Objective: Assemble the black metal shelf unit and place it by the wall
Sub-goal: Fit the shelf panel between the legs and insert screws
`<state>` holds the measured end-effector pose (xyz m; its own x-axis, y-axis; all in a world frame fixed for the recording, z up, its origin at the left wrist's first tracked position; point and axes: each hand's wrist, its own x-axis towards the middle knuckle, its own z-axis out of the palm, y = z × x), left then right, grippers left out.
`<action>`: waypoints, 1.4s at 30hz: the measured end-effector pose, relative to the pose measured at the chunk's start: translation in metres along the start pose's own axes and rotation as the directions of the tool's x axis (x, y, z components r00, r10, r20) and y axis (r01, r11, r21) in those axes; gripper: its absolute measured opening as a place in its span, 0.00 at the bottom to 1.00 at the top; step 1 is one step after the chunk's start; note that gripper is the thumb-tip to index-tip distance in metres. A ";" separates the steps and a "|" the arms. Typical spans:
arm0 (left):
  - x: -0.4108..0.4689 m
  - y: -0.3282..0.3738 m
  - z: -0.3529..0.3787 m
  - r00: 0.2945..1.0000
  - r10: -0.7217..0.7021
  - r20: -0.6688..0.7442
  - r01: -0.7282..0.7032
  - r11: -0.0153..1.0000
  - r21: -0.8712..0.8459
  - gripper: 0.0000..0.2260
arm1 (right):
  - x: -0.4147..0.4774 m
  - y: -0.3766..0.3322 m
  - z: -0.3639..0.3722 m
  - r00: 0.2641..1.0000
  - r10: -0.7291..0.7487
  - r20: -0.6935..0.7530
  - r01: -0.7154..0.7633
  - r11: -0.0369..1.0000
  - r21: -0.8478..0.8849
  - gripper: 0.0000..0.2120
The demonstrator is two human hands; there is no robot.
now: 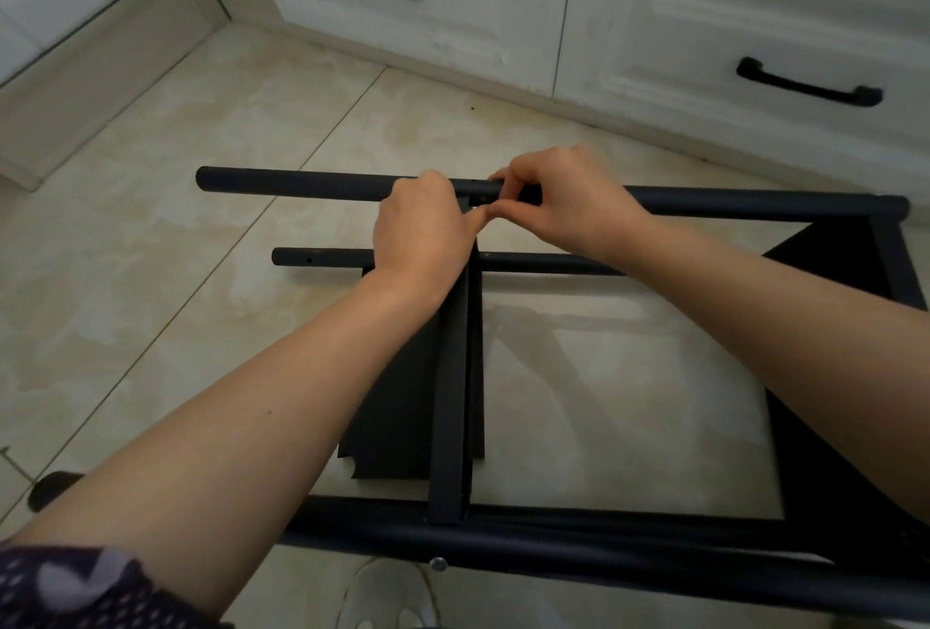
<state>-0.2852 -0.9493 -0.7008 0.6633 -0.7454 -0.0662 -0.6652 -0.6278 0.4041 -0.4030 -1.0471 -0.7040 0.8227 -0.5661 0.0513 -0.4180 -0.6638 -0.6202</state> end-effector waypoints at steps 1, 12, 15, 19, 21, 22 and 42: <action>-0.001 0.001 0.000 1.000 -0.001 -0.002 0.001 1.000 0.027 0.26 | 0.000 0.001 0.001 1.000 -0.001 -0.001 0.001 1.000 0.000 0.10; -0.009 0.009 -0.001 0.999 0.029 -0.036 -0.024 0.994 0.110 0.18 | 0.002 0.004 0.002 1.000 -0.019 -0.002 0.019 1.000 -0.018 0.08; -0.010 0.011 -0.001 0.998 0.040 -0.045 -0.034 0.992 0.120 0.15 | 0.002 0.004 0.002 1.000 -0.019 0.002 0.019 1.000 -0.025 0.08; -0.011 0.013 0.001 0.998 0.042 -0.053 -0.035 0.991 0.128 0.15 | 0.003 0.006 0.001 1.000 -0.016 0.009 0.016 0.999 -0.032 0.08; -0.013 0.014 0.001 0.998 0.041 -0.046 -0.035 0.991 0.127 0.16 | 0.002 0.006 0.001 1.000 -0.017 0.006 0.017 0.999 -0.033 0.08; -0.013 0.015 0.001 0.998 0.042 -0.044 -0.036 0.991 0.127 0.16 | 0.001 0.006 0.001 1.000 -0.018 0.006 0.018 0.999 -0.032 0.08; -0.022 0.016 0.012 0.999 -0.040 -0.008 0.040 0.998 -0.040 0.14 | 0.002 0.009 -0.011 0.960 -0.112 0.256 0.188 0.936 -0.297 0.10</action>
<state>-0.3151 -0.9456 -0.7039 0.6923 -0.7177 -0.0746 -0.6241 -0.6475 0.4374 -0.4094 -1.0598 -0.7008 0.9353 -0.3443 -0.0820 -0.3511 -0.8729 -0.3387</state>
